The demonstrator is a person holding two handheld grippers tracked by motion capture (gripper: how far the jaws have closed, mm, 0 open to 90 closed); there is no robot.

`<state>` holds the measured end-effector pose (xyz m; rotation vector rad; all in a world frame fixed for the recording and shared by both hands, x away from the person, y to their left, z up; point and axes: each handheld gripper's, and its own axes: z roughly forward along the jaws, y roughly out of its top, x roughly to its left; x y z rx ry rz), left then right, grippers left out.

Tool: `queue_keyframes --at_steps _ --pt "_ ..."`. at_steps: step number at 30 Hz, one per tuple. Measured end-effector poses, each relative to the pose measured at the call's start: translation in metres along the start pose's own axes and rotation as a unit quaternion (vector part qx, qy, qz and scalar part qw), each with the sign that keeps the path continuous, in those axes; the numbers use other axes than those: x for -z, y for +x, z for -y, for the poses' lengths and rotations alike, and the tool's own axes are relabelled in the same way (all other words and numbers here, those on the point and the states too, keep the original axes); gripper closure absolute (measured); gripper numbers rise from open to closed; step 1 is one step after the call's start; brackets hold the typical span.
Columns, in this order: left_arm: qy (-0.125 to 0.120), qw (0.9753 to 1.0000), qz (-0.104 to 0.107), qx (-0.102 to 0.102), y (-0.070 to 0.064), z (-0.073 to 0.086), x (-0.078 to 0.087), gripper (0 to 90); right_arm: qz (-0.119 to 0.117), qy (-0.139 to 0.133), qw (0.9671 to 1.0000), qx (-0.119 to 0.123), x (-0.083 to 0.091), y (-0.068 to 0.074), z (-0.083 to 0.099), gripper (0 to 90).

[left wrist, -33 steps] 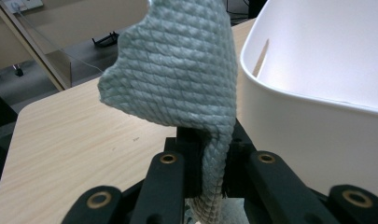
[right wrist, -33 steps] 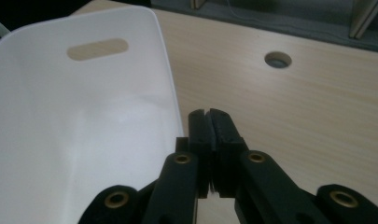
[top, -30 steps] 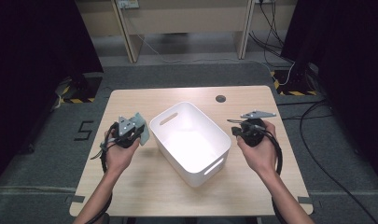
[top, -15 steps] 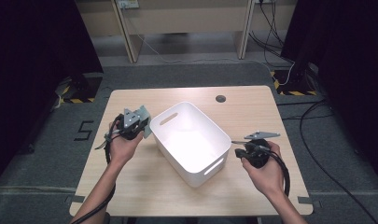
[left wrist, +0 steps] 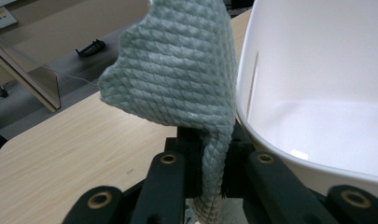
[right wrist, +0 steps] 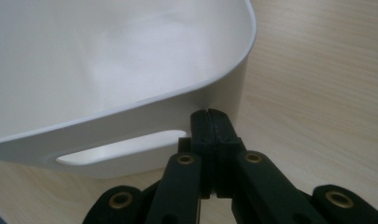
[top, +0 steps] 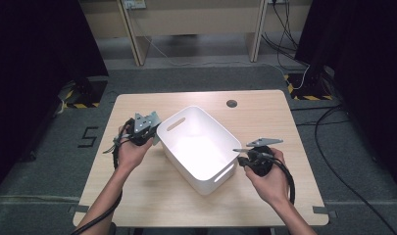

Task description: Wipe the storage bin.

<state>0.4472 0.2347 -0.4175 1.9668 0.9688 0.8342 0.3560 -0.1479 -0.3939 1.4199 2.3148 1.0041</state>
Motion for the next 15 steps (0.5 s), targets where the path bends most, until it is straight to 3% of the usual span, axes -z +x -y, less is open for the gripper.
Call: queue_keyframes --at_steps 3,4,9,15 --pt "0.000 1.0000 -0.005 0.000 0.001 0.000 0.001 81.2 0.008 -0.003 1.0000 -0.004 -0.006 -0.005 -0.008 90.0" --pt "-0.001 1.0000 0.004 -0.002 0.002 -0.001 0.002 81.3 0.012 -0.003 0.9999 -0.009 -0.009 -0.007 -0.011 90.0" --pt "-0.003 0.9999 0.010 0.003 0.001 0.002 0.005 81.3 0.039 -0.015 0.9987 -0.031 -0.024 -0.022 -0.030 90.0" --pt "-0.005 0.9999 0.015 -0.005 -0.009 0.007 0.017 81.3 0.086 -0.030 0.9931 -0.073 -0.040 -0.036 -0.050 86.0"
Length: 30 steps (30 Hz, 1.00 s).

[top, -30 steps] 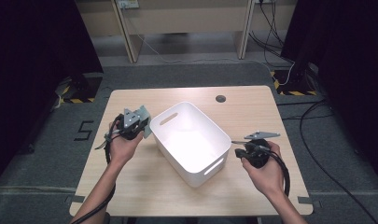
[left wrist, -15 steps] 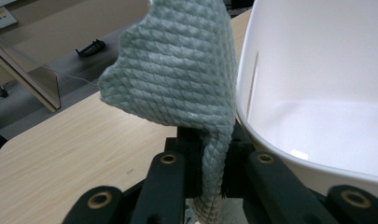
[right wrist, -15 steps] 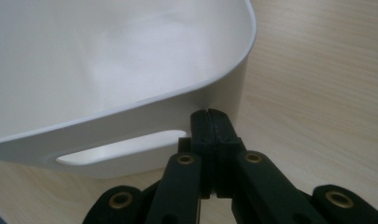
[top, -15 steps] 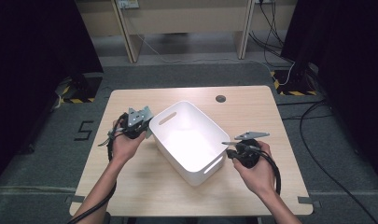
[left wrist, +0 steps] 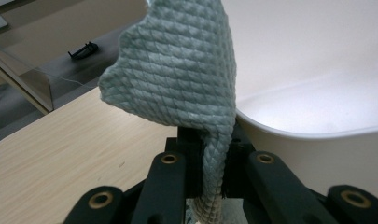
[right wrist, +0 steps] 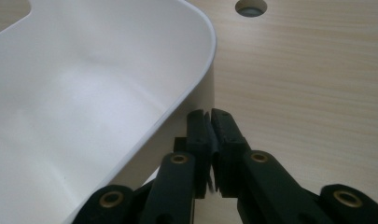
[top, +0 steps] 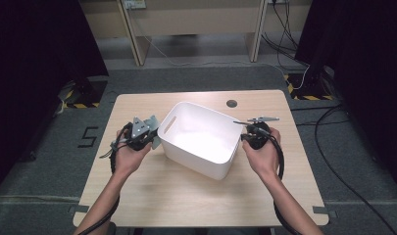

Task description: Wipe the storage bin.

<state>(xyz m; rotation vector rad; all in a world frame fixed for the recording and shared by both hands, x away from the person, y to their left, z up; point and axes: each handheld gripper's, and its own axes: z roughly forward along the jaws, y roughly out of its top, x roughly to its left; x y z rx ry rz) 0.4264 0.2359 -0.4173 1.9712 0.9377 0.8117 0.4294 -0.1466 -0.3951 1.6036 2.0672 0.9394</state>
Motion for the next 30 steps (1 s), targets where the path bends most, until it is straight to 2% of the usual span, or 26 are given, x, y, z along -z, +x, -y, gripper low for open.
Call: queue_keyframes --at_steps 4,6,9,14,18,20,23,25,30 --pt "-0.002 1.0000 0.004 0.002 -0.007 0.005 0.009 81.2 0.006 -0.008 0.9999 -0.007 -0.004 0.000 -0.006 83.5" --pt "-0.003 1.0000 0.008 0.000 -0.011 0.007 0.014 81.2 0.004 -0.011 0.9999 -0.006 -0.005 -0.001 -0.006 83.3" --pt "0.001 1.0000 0.004 -0.004 -0.016 0.009 0.020 81.1 -0.005 -0.011 0.9999 -0.005 -0.003 -0.003 -0.006 83.3" --pt "0.002 0.9998 0.007 -0.017 -0.028 0.010 0.027 80.8 -0.020 -0.027 0.9990 -0.031 0.012 -0.010 -0.005 77.5" --pt "0.002 0.9997 0.008 -0.025 -0.036 0.010 0.031 80.6 -0.025 -0.044 0.9980 -0.039 0.024 -0.011 -0.004 72.0" --pt "0.001 0.9996 0.011 -0.025 -0.039 0.011 0.033 80.6 -0.035 -0.055 0.9966 -0.051 0.032 -0.010 -0.003 68.5" --pt "0.001 0.9996 0.012 -0.026 -0.042 0.011 0.035 80.5 -0.039 -0.072 0.9953 -0.052 0.040 -0.010 -0.004 67.6" --pt "0.003 0.9995 0.013 -0.029 -0.045 0.012 0.037 80.4 -0.038 -0.070 0.9955 -0.051 0.042 -0.010 -0.006 66.6" --pt "0.005 0.9994 0.015 -0.032 -0.052 0.016 0.042 80.4 -0.039 -0.044 0.9976 -0.038 0.034 -0.004 -0.002 67.0"
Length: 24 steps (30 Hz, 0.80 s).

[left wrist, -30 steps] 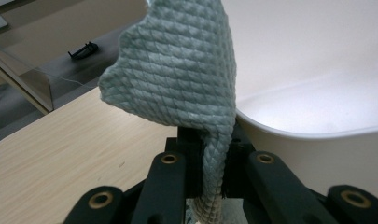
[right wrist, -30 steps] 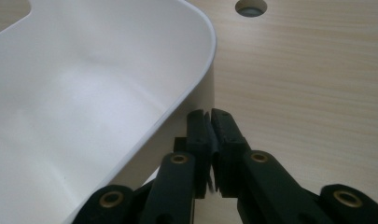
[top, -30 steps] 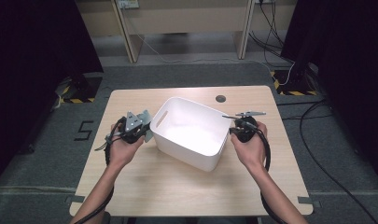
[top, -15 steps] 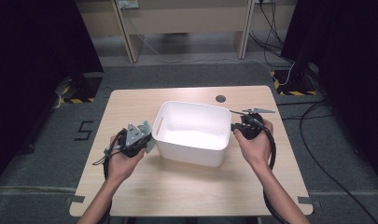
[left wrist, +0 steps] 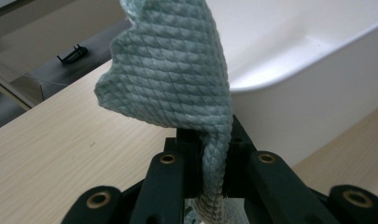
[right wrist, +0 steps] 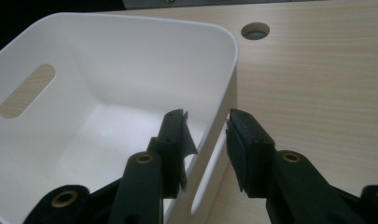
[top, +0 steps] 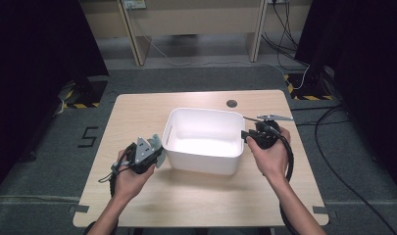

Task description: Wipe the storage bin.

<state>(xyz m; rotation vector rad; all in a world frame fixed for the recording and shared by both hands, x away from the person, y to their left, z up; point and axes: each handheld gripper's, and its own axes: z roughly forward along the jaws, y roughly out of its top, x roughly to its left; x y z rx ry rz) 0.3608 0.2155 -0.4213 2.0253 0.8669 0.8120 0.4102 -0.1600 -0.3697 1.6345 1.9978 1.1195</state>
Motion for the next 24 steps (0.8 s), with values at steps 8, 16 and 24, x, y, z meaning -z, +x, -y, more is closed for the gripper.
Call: queue_keyframes --at_steps 8,16,24 --pt "0.008 0.9999 0.009 -0.004 -0.012 0.003 0.007 80.5 0.021 0.022 0.9992 0.026 -0.012 0.009 0.005 72.1" --pt "0.023 0.9994 0.024 0.007 -0.021 0.005 0.005 80.5 0.026 0.028 0.9989 0.029 -0.018 0.009 0.005 74.4" --pt "0.030 0.9991 0.028 0.014 -0.023 0.001 -0.002 80.4 0.026 0.019 0.9989 0.035 -0.026 0.004 -0.001 75.0"
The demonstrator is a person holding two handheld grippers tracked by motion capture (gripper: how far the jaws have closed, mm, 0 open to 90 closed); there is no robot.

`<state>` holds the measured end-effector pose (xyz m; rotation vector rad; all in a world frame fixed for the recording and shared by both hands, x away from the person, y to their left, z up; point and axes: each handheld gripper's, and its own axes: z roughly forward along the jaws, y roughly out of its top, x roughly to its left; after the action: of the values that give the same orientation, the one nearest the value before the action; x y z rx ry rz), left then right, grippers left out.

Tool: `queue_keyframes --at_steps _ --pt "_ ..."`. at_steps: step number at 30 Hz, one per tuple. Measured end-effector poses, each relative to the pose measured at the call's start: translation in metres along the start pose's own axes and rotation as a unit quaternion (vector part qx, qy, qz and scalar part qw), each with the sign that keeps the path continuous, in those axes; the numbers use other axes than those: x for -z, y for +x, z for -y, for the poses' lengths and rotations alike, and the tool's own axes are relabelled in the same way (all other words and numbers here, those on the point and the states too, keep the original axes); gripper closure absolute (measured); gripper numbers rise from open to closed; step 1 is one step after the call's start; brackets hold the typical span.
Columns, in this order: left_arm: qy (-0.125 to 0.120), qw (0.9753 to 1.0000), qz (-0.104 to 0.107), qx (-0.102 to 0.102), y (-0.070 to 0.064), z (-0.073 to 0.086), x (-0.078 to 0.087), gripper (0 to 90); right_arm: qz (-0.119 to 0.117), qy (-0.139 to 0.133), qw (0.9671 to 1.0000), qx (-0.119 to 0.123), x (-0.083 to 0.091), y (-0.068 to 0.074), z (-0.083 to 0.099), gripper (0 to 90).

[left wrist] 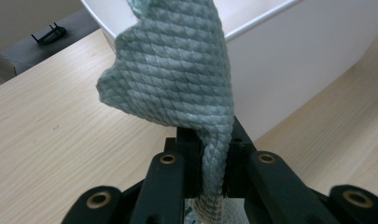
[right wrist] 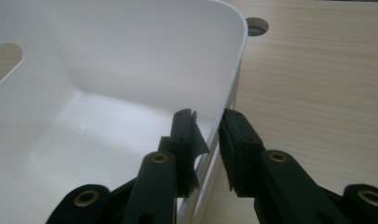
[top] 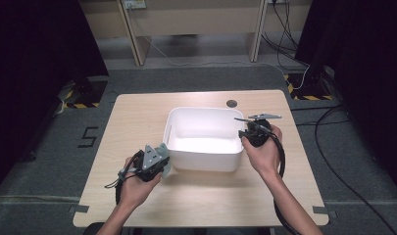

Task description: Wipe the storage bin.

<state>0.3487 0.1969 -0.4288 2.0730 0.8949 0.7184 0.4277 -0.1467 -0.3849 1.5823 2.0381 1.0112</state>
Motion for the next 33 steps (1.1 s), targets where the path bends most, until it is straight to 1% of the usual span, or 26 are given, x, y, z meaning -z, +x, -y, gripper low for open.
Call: queue_keyframes --at_steps 1,2,3,4,7,8,9,13,16,20,23,25,26,33 --pt "0.004 1.0000 0.000 0.009 -0.001 0.000 0.000 80.5 -0.001 -0.001 1.0000 0.001 0.000 -0.001 0.000 74.6" --pt "0.005 0.9999 0.000 0.010 0.000 0.000 -0.001 80.5 -0.002 -0.002 1.0000 0.000 0.000 -0.001 0.001 74.1" --pt "0.000 1.0000 -0.003 0.004 0.000 -0.001 -0.002 80.5 -0.005 -0.003 1.0000 -0.004 0.000 -0.001 0.002 73.6" --pt "0.004 0.9999 -0.002 0.012 0.000 0.000 -0.002 80.4 -0.006 -0.004 1.0000 -0.005 0.001 -0.002 0.004 73.0" --pt "0.001 1.0000 -0.001 0.010 -0.001 0.000 -0.003 80.4 -0.010 -0.006 0.9999 -0.007 0.005 -0.001 0.006 73.6" --pt "0.000 0.9999 -0.002 0.012 -0.001 0.000 -0.004 80.4 -0.009 -0.006 0.9999 -0.005 0.005 -0.001 0.007 73.4" --pt "0.003 0.9998 0.000 0.020 -0.003 0.001 -0.004 80.3 -0.007 -0.006 1.0000 -0.002 0.005 0.000 0.007 73.3" --pt "0.001 0.9996 0.002 0.029 -0.003 0.001 -0.005 80.2 -0.008 -0.003 0.9999 -0.007 0.005 0.000 0.007 73.4" --pt "0.007 0.9996 0.002 0.029 -0.004 0.001 -0.007 80.2 -0.003 -0.004 1.0000 0.000 0.003 0.001 0.007 73.5" --pt "0.006 0.9991 0.008 0.042 -0.003 0.002 -0.009 80.3 -0.002 -0.005 1.0000 0.004 0.002 0.001 0.006 73.6" --pt "0.009 0.9988 0.011 0.046 -0.003 0.002 -0.011 80.3 -0.003 -0.006 1.0000 0.006 0.002 0.000 0.006 73.6" --pt "0.010 0.9988 0.009 0.048 -0.004 0.002 -0.012 80.4 -0.002 -0.007 0.9999 0.011 0.001 0.001 0.005 73.7" --pt "0.009 0.9987 0.012 0.049 -0.004 0.003 -0.013 80.3 0.000 -0.008 0.9999 0.012 0.001 0.001 0.005 73.7" --pt "0.011 0.9983 0.008 0.056 -0.006 0.006 -0.018 80.3 -0.003 -0.010 0.9999 0.014 0.000 0.001 0.005 73.9"
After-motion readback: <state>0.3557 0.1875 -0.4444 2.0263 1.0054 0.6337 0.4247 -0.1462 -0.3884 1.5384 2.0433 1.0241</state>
